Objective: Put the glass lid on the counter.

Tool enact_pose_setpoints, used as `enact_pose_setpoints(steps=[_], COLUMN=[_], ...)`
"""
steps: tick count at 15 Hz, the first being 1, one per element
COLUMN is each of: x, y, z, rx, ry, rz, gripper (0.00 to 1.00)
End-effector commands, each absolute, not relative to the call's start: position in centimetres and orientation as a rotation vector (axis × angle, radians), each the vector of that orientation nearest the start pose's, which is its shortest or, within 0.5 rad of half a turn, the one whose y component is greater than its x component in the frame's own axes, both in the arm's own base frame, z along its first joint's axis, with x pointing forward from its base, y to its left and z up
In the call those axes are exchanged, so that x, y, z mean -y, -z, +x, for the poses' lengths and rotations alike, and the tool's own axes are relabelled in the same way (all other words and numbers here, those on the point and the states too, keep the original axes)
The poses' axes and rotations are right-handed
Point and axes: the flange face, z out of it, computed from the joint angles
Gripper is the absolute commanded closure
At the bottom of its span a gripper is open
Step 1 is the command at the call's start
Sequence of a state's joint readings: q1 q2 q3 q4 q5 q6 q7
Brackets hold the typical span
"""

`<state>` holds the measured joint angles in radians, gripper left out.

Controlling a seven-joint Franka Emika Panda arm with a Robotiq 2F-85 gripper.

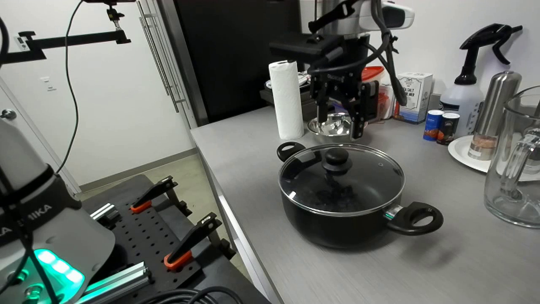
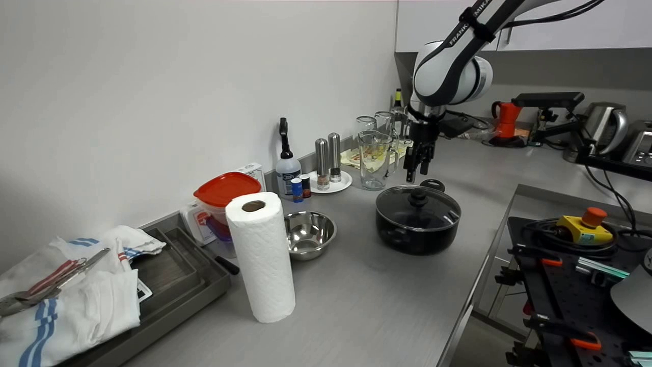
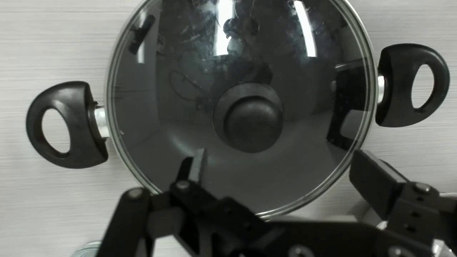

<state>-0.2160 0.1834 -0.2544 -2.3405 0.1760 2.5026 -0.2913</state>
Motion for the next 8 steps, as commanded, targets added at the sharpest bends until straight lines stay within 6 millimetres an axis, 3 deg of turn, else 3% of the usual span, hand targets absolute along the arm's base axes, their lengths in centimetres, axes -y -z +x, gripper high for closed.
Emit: enact_pose_setpoints(steps=[1, 8], x=[23.7, 24.1], y=[-24.0, -21.6], z=[47.0, 46.6], rx=[-0.567, -0.681], ry=[0.069, 0.099], rz=[-3.056, -3.07], gripper=[0.0, 0.0])
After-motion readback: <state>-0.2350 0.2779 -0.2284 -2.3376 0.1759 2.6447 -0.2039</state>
